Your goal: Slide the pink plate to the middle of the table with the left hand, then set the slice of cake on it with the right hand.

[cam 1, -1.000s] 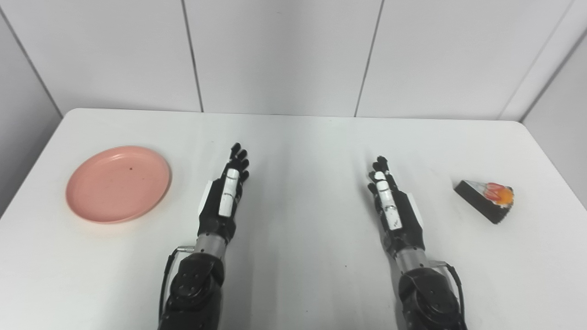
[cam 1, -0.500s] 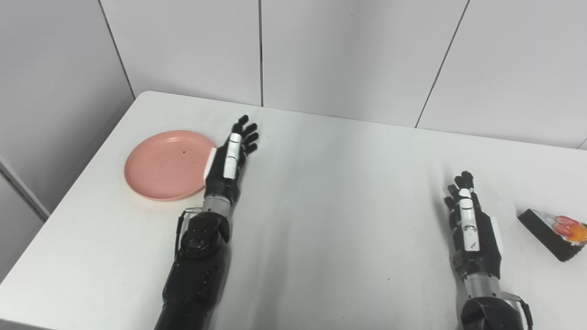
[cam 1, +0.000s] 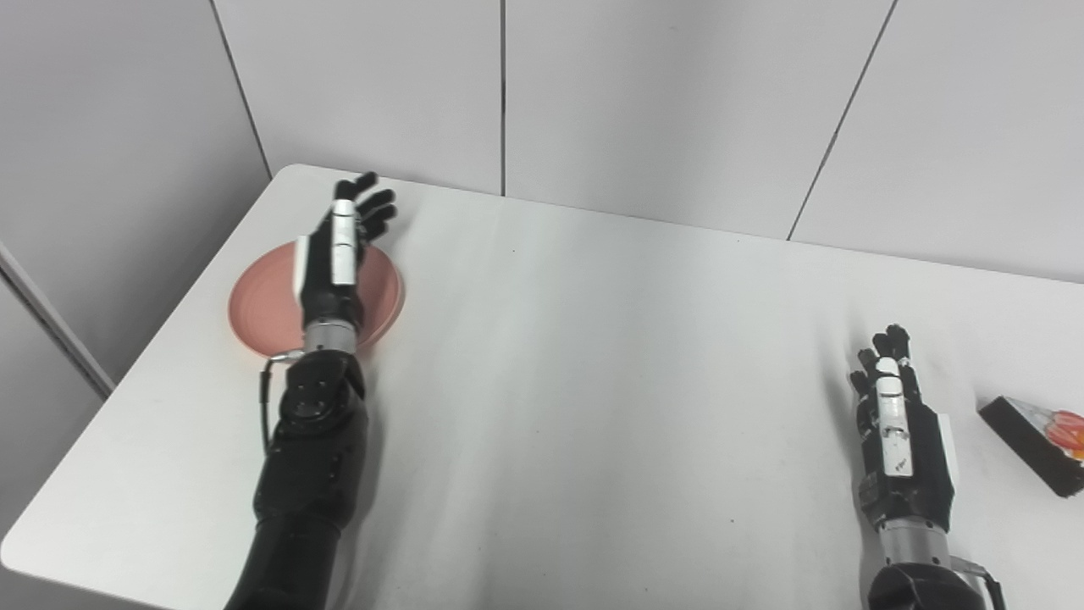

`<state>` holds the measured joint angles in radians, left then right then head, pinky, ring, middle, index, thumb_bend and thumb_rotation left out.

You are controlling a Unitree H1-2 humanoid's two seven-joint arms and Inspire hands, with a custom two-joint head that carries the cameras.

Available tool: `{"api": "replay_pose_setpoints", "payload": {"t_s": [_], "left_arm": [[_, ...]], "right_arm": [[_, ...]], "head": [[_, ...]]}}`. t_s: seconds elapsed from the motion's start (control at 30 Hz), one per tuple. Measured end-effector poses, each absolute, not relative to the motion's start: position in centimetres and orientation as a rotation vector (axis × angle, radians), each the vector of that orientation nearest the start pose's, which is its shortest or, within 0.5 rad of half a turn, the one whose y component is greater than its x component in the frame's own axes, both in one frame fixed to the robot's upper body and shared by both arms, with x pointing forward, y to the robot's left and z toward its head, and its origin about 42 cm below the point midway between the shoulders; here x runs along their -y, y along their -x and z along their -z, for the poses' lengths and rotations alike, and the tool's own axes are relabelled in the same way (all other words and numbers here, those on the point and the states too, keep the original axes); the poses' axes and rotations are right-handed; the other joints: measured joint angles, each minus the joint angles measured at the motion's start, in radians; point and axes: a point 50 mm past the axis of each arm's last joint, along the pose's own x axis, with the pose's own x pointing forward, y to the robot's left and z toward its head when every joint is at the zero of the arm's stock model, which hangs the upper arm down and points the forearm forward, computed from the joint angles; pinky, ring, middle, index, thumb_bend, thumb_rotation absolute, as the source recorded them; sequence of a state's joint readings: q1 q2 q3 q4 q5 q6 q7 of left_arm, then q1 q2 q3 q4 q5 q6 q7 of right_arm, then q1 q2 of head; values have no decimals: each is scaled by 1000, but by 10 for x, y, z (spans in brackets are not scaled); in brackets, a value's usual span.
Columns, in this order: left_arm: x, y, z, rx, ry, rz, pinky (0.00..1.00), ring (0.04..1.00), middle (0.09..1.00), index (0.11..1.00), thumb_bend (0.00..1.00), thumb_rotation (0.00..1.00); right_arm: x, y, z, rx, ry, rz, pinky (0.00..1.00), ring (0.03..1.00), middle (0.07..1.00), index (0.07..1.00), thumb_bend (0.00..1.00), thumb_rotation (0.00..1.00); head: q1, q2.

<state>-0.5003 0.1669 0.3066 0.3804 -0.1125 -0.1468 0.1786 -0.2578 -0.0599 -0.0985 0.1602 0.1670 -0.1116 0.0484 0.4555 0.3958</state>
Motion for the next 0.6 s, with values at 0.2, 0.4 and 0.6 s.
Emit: {"api": "replay_pose_setpoints", "payload": {"t_s": [0.2,0.4,0.6], "left_arm": [[-337,-427,-199,316,53,-449,796,697,699,706,802,1000],[-336,-427,-200,324,83,-448,761,683,687,696,801,1000],[-351,-422,-209,355,53,-503,798,703,702,701,832,1000]], "right_arm": [[237,-363,-141,204,-119,-10,1000,1000,1000,1000,329,854],[237,-355,-147,197,-119,-39,1000,1000,1000,1000,277,854],[241,-352,-144,182,-103,-34,1000,1000,1000,1000,276,884]], "head": [[22,-6],[44,-17],[74,-31]]}}
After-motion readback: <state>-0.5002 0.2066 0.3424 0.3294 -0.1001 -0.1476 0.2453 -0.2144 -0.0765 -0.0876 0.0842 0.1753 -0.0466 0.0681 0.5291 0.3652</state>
